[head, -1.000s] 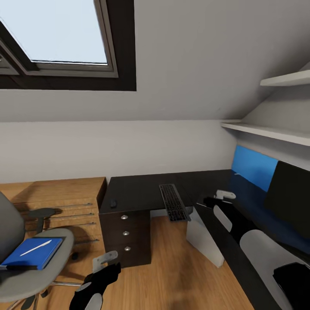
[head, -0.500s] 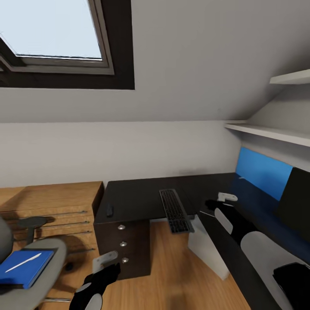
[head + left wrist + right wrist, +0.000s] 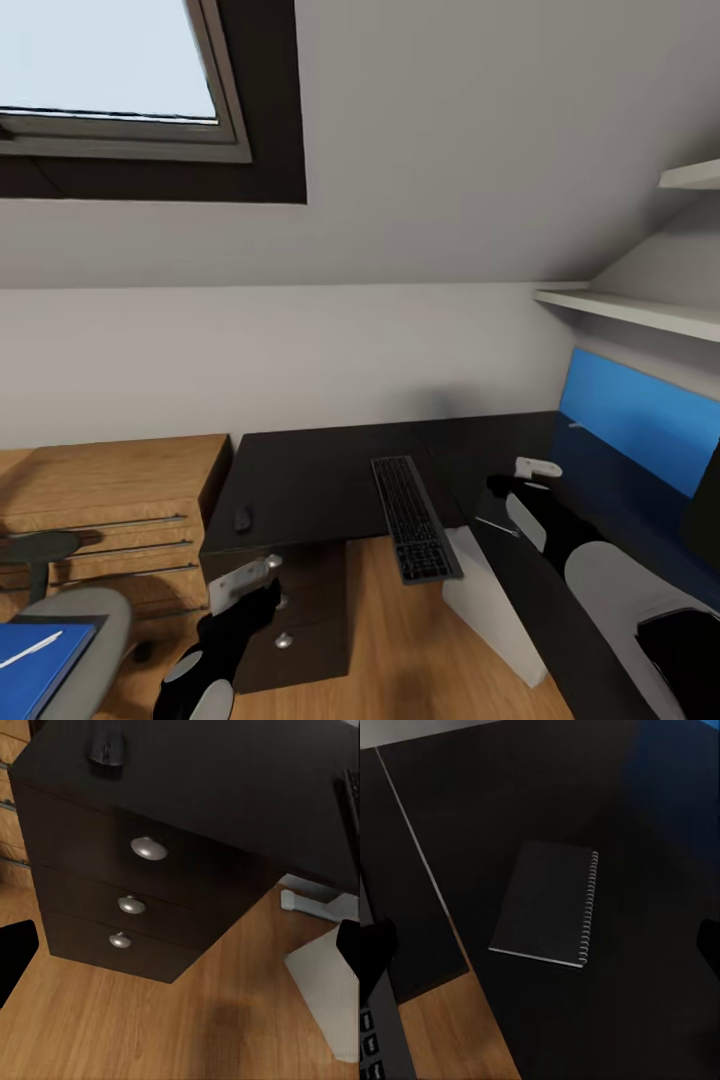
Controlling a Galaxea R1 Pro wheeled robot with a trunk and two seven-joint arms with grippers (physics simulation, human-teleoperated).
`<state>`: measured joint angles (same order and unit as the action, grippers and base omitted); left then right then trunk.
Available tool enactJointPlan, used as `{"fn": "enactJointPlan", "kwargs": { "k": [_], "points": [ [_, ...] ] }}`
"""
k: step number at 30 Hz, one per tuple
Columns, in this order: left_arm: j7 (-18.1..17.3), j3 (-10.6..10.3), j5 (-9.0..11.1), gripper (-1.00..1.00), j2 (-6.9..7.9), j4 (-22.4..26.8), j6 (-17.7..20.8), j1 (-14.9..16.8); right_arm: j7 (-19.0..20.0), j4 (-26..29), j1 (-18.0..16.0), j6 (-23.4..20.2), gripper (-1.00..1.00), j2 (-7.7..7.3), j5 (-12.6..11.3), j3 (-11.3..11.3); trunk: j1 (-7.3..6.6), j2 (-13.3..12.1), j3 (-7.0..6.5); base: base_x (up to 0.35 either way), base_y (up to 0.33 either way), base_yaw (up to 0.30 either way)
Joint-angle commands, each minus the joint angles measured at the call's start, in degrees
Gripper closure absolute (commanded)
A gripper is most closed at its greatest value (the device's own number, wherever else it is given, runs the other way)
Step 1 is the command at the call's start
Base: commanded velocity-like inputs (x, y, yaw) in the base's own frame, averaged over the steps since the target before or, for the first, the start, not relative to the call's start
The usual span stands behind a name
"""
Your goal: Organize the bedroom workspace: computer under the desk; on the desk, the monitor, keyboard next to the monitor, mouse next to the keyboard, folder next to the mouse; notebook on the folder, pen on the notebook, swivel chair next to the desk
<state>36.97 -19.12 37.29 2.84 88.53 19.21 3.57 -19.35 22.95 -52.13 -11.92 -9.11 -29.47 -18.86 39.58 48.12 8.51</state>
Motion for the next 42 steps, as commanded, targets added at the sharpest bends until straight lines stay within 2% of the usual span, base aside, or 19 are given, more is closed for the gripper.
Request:
{"fn": "enactJointPlan", "kwargs": {
  "k": [1, 7, 18, 26, 33, 42],
  "points": [
    [0.47, -0.19, 0.3, -1.0, 0.06, 0.15, 0.07, 0.02, -0.42, -0.11, -0.06, -0.33, -1.0, -0.09, -0.34, -0.45, 0.04, 0.06, 0.09, 0.319, 0.0, 0.0],
    [0.54, -0.29, 0.25, -1.0, 0.06, 0.24, 0.04, -0.03, -0.42, -0.62, -0.07, -0.3, -1.0, -0.25, -0.33, -0.4, 0.04, 0.06, 0.09, 0.32, 0.0, 0.0],
    [0.64, -0.3, 0.29, -1.0, 0.06, 0.24, 0.3, -0.03, -0.42, -0.71, -0.07, -0.3, -1.0, -2.09, -0.33, -0.38, 0.04, 0.06, 0.09, 0.317, 0.0, 0.0],
    [0.64, -0.44, 0.24, -1.0, 0.06, 0.23, 0.39, -0.03, -0.42, -1.11, -0.07, 0.68, -1.0, -2.78, -0.33, -0.38, 0.04, 0.06, 0.09, 0.084, 0.0, 0.0],
    [0.79, -3.02, 0.18, -1.0, 0.06, 0.24, 0.08, -0.06, -0.42, -4.08, -0.3, 0.91, -1.0, -3.75, -0.33, -0.38, 0.04, 0.06, 0.09, 0.157, -0.112, 0.0],
    [0.82, -3.54, 0.24, -1.0, 0.06, 0.08, 0.45, -0.06, -0.91, -2.37, -0.34, 0.36, -1.0, -3.79, -0.33, -0.52, 0.04, 0.06, 0.09, 0.225, -0.168, 0.0]
  ]
}}
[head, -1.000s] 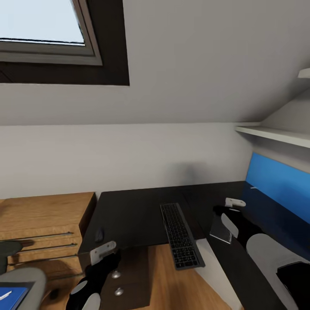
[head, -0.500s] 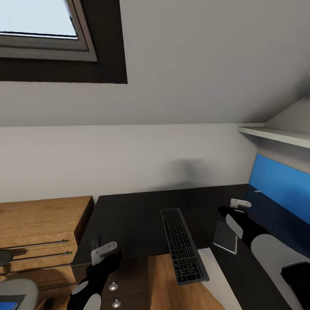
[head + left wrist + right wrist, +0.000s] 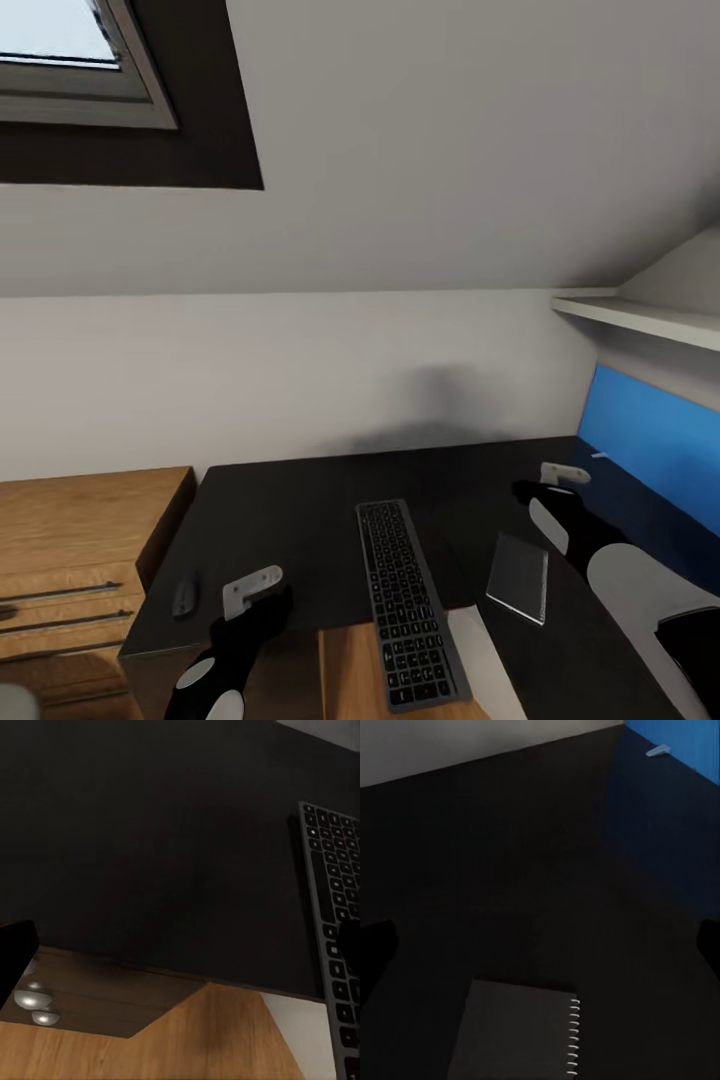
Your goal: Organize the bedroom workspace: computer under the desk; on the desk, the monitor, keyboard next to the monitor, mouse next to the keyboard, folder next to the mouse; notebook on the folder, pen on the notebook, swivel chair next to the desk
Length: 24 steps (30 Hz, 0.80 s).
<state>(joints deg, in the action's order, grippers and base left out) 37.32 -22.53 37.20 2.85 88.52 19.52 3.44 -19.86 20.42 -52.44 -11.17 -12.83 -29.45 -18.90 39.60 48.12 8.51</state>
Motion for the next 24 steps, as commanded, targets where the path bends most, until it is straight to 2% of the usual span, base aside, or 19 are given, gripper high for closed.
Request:
{"fn": "enactJointPlan", "kwargs": {
  "k": [1, 11, 17, 23, 24],
  "points": [
    [0.47, -0.14, 0.33, -1.0, 0.05, 0.08, 0.15, 0.07, -0.38, 0.41, -0.03, -0.53, -1.0, -0.06, -0.34, -0.51, 0.02, 0.07, 0.1, 0.078, -0.064, 0.0],
    [0.47, 0.05, 0.33, -1.0, 0.05, 0.48, 0.05, 0.07, -0.35, 1.15, -0.03, -1.46, -1.0, -0.17, -0.43, -0.36, 0.02, 0.07, 0.1, 0.015, -0.013, 0.0],
    [0.47, 0.08, 0.6, -1.0, 0.04, 2.33, 0.07, 0.07, -0.35, 1.19, -0.03, -1.56, -1.0, -0.17, -0.43, -0.37, 0.02, 0.07, 0.16, 0.0, 0.0, 0.0],
    [0.48, -0.02, 0.71, -1.0, 0.03, 3.12, 0.39, 0.07, -0.34, 1.15, -0.03, -1.38, -1.0, -0.17, -0.39, -0.42, 1.34, 2.47, 1.24, 0.0, 0.0, 0.0],
    [0.52, -0.04, 0.74, -1.0, -0.2, 3.28, 1.83, 0.07, -0.28, 0.99, -0.03, -1.27, -1.0, -0.17, -0.37, -0.43, 1.56, 2.87, 1.42, 0.0, 0.0, 0.0]
  ]
}}
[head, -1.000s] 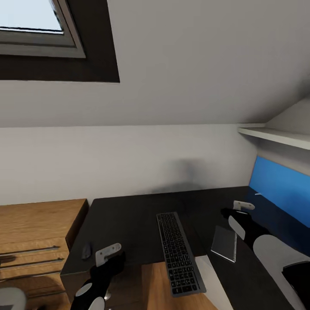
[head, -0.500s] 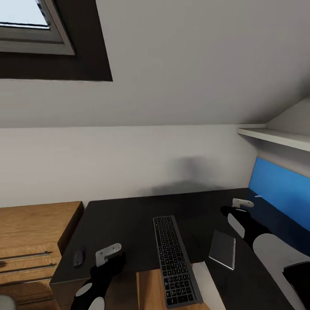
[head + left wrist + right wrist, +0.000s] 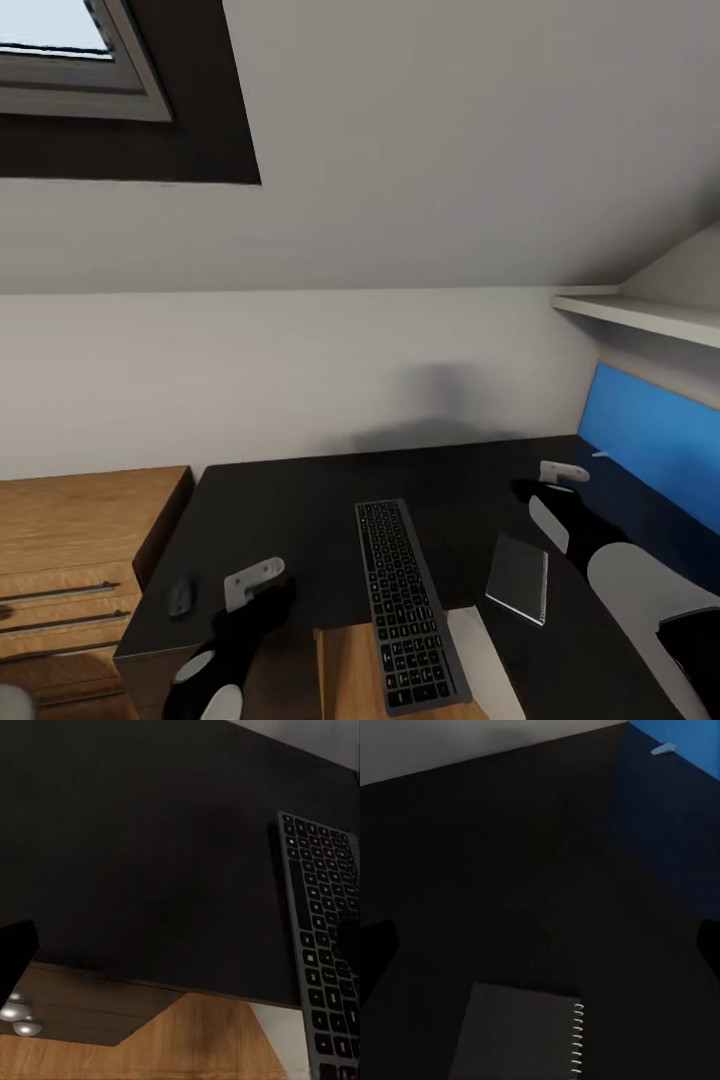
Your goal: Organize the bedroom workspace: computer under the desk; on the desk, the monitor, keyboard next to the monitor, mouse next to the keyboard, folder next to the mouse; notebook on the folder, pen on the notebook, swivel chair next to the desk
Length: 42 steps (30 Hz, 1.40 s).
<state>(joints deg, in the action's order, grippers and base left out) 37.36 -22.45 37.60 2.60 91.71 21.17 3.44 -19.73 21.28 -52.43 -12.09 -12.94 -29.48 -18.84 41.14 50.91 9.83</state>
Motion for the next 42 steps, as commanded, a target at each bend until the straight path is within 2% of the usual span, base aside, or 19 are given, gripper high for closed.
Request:
{"fn": "enactJointPlan", "kwargs": {
  "k": [1, 3, 4, 6, 7, 10, 12, 13, 14, 16, 18, 19, 24, 34, 37, 42],
  "points": [
    [0.51, -0.08, 0.37, -1.0, -0.29, 0.15, 2.28, 0.07, -0.4, 0.01, -0.04, -0.37, -1.0, -0.07, -0.35, -0.49, 0.24, 0.49, 0.28, 0.0, 0.0, 0.0],
    [0.65, 1.19, 0.42, -1.0, -1.29, 0.19, 8.93, 0.21, -0.33, -0.1, -0.04, -0.43, -1.0, -0.07, -0.38, -0.48, 0.68, 1.29, 0.63, 0.0, 0.0, 0.0],
    [0.7, 2.92, 0.43, -1.0, -1.93, 0.2, 12.48, 0.86, -0.27, -0.16, -0.05, -0.45, -1.0, -0.07, -0.39, -0.45, 0.9, 1.69, 0.81, 0.0, 0.0, 0.0],
    [0.76, 7.49, 0.49, -1.0, -4.32, -0.04, 21.19, 5.18, -0.18, -0.23, -0.05, -0.5, -1.0, -0.07, -0.4, -0.42, 1.34, 2.49, 1.17, 0.0, 0.0, 0.0],
    [0.79, 8.78, 0.53, -1.0, -4.98, -0.22, 24.41, 7.22, -0.13, -0.25, -0.05, -0.53, -1.0, -0.07, -0.4, -0.41, 1.56, 2.89, 1.35, 0.0, 0.0, 0.0],
    [0.95, 11.06, 0.59, -1.0, -5.94, -0.7, 29.7, 11.12, -0.06, -0.3, -0.05, -0.64, -1.0, -0.07, -0.48, -0.38, 2.21, 4.1, 1.89, 0.0, 0.0, 0.0],
    [1.09, 12.68, 0.6, -1.0, -7.05, -2.22, 32.42, 14.88, -0.06, -0.34, -0.05, -1.08, -1.0, -0.07, -0.57, -0.34, 2.65, 4.9, 2.25, 0.0, 0.0, 0.0],
    [1.32, 13.71, 0.62, -1.0, -7.62, -4.36, 33.46, 18.05, -0.01, -0.35, -0.05, -1.63, -1.0, -0.07, -0.62, -0.33, 2.87, 5.3, 2.43, 0.0, 0.0, 0.0],
    [1.47, 14.01, 0.62, -1.0, -7.77, -5.34, 33.72, 19.18, -0.02, -0.35, -0.05, -1.77, -1.0, -0.05, -0.61, -0.33, 3.09, 5.7, 2.61, 0.0, 0.0, 0.0],
    [2.03, 15.01, 0.68, -1.0, -8.31, -11.0, 34.31, 24.25, -0.03, -0.35, -0.05, -2.1, -1.0, 0.02, -0.59, -0.37, 3.53, 6.5, 2.97, 0.0, 0.0, 0.0],
    [2.4, 15.86, 0.87, -1.0, -8.87, -21.1, 34.62, 32.39, -0.04, -0.43, -0.05, -2.27, -1.0, 0.08, -0.58, -0.4, 3.97, 7.31, 3.33, 0.0, 0.0, 0.0],
    [2.45, 16.41, 1.27, -1.0, -9.15, -24.09, 34.66, 34.85, -0.04, -0.49, -0.05, -2.29, -1.0, 0.09, -0.58, -0.4, 4.19, 7.71, 3.51, 0.0, 0.0, 0.0],
    [2.53, 17.91, 3.0, -1.0, -9.9, -30.38, 34.68, 40.67, -0.04, -1.96, -0.05, -2.4, -1.0, 0.15, -0.72, -0.37, 5.29, 9.71, 4.41, 0.0, 0.0, 0.0],
    [2.45, 18.54, 3.43, -1.0, -9.89, -30.92, 34.46, 42.12, -0.03, -2.54, -0.05, -2.42, -1.0, 0.12, -0.84, -0.38, 7.49, 13.72, 6.2, 0.0, 0.0, 0.0],
    [2.39, 18.61, 3.44, -1.0, -9.78, -27.93, 34.39, 42.16, 0.03, -2.38, -0.05, -2.39, -1.0, -0.01, -0.84, -0.33, 8.14, 14.93, 6.74, 0.0, 0.0, 0.0],
    [2.37, 18.59, 3.43, -1.0, -9.66, -25.94, 34.38, 42.17, 0.04, -2.31, -0.05, -2.37, -1.0, -0.06, -0.81, -0.32, 9.24, 16.93, 7.64, 0.0, 0.0, 0.0]
  ]
}}
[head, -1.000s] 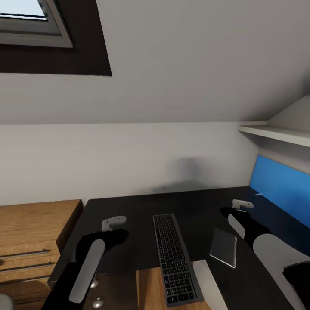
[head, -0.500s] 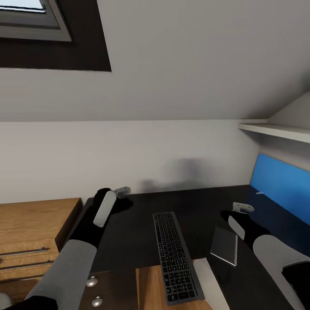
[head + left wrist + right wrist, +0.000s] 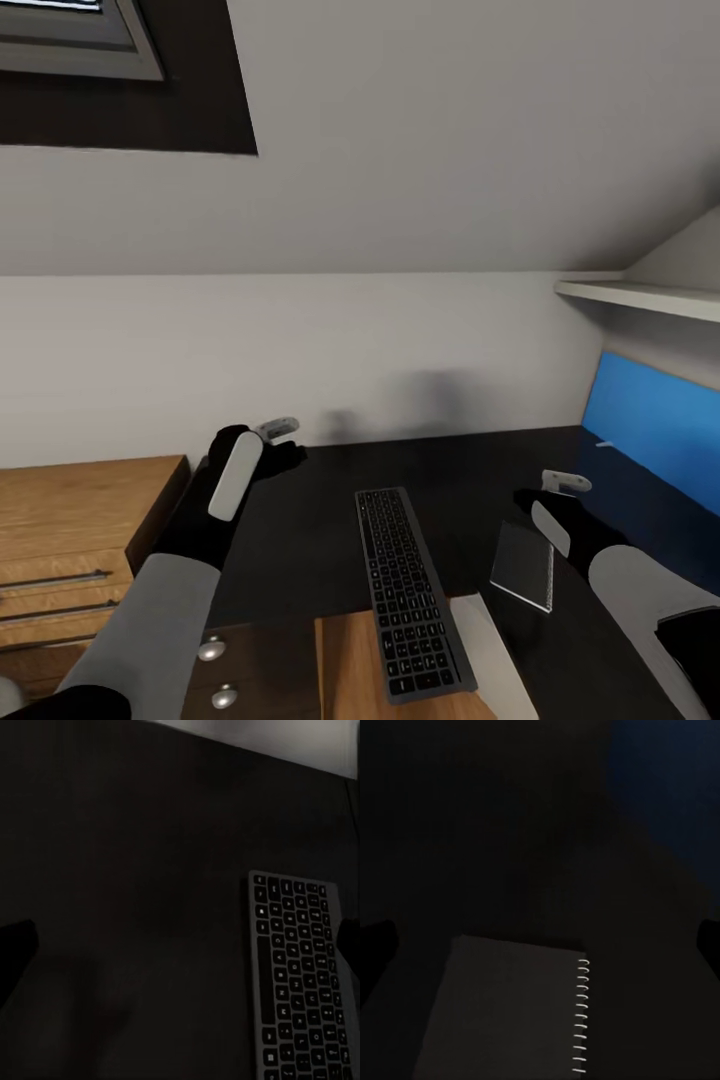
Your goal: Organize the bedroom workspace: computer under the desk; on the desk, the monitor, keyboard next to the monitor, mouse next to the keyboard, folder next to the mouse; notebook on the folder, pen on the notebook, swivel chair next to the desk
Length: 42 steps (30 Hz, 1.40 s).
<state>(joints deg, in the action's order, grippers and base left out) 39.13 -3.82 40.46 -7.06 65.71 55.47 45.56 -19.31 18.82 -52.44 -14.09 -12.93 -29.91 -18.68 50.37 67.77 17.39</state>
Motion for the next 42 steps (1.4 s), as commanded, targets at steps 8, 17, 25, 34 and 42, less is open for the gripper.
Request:
{"fn": "enactJointPlan", "kwargs": {
  "k": [8, 17, 25, 34, 42],
  "points": [
    [0.6, 0.01, 0.51, -1.0, 0.16, 0.44, 0.08, 0.05, -0.38, 0.17, -0.03, -0.37, -1.0, -0.42, -0.34, -0.48, 1.77, 3.27, 1.52, 0.0, 0.0, 0.0],
    [0.6, -0.04, 0.41, -1.0, 0.17, 0.6, 0.01, 0.05, -0.3, 0.17, -0.03, -0.41, -1.0, -0.43, -0.41, -0.48, 3.74, 6.88, 3.13, 0.0, 0.0, 0.0],
    [0.6, -0.05, 0.46, -1.0, 0.12, 0.88, 0.0, 0.05, -0.29, 0.04, -0.03, -0.41, -1.0, -0.43, -0.3, -0.48, 5.5, 10.09, 4.57, 0.0, 0.0, 0.0],
    [0.6, -0.07, 0.49, -1.0, 0.11, 0.91, -0.01, 0.05, -0.29, -0.01, -0.03, -0.38, -1.0, -0.43, -0.15, -0.48, 7.48, 13.7, 6.19, 0.0, 0.0, 0.0],
    [0.6, -0.05, 0.5, -1.0, 0.11, 0.91, 0.06, 0.05, -0.26, 0.07, -0.03, -0.36, -1.0, -0.35, -0.06, -0.55, 9.24, 16.91, 7.62, 0.0, 0.0, 0.0]
  ]
}}
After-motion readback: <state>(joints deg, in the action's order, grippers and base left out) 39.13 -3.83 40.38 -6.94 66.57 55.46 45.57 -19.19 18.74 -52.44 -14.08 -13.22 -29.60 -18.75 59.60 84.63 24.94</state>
